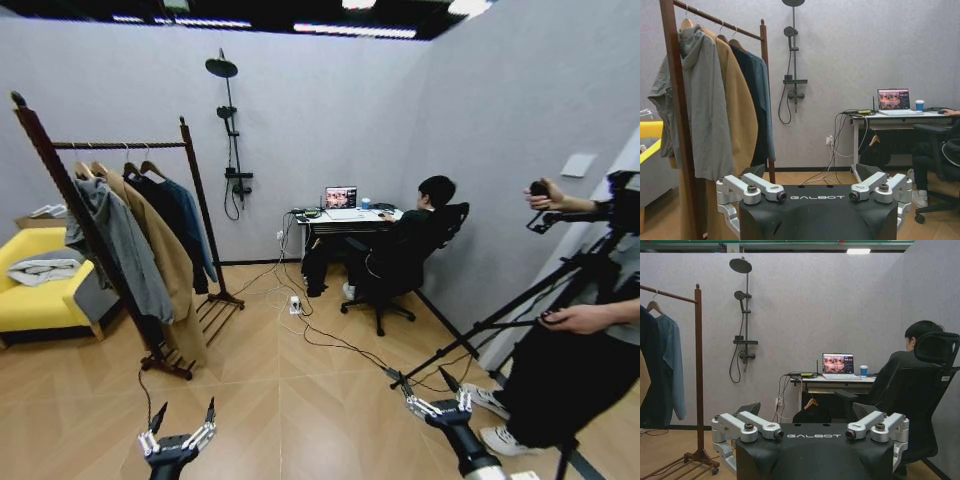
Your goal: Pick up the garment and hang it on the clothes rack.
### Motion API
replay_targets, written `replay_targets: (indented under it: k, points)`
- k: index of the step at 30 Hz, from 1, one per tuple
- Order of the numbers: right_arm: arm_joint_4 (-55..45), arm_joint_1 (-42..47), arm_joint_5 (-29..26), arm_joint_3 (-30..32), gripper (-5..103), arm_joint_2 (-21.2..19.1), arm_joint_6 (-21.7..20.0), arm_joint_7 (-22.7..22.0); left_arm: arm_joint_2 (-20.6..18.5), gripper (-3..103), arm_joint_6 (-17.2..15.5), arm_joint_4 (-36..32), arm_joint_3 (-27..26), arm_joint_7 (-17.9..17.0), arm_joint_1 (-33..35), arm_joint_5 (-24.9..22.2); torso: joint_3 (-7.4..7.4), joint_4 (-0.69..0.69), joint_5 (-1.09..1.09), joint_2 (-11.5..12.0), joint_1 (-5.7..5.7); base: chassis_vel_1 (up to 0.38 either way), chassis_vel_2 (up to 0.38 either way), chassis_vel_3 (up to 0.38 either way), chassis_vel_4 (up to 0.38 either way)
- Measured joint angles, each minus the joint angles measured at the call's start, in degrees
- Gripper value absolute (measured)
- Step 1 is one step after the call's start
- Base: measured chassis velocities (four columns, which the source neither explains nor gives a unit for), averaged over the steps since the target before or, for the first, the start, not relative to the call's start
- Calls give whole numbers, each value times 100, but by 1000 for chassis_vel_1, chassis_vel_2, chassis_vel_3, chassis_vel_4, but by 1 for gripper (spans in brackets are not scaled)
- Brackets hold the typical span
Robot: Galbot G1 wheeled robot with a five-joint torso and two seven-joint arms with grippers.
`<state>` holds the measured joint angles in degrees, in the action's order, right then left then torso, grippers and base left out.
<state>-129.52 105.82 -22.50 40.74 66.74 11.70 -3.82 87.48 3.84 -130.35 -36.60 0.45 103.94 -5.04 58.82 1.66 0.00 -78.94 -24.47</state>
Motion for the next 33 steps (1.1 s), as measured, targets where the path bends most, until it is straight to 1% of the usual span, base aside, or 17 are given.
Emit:
replay_targets:
  k: [1,7,16,22,29,33]
  points:
    - [0,1,0,0,100,0,0,0,0,100,0,0,-1,-2,1,0,-5,-2,0,8,5,91,-6,-12,52]
    - [0,2,0,0,100,0,0,0,0,100,0,0,-1,-3,1,0,-10,1,0,19,9,39,0,0,23]
    - [0,2,0,0,100,0,0,0,0,100,0,0,0,-4,1,0,-9,0,0,20,7,5,-1,-6,6]
    - [0,1,0,0,100,0,0,0,0,100,0,0,0,-4,1,0,-8,0,0,17,6,95,-86,-79,98]
    - [0,3,0,0,100,0,0,0,0,100,0,0,0,-4,2,0,-7,1,0,0,8,162,-183,-149,148]
    - [0,4,0,0,100,1,0,0,0,100,0,0,0,-4,2,0,5,1,1,-24,-8,54,-50,-61,58]
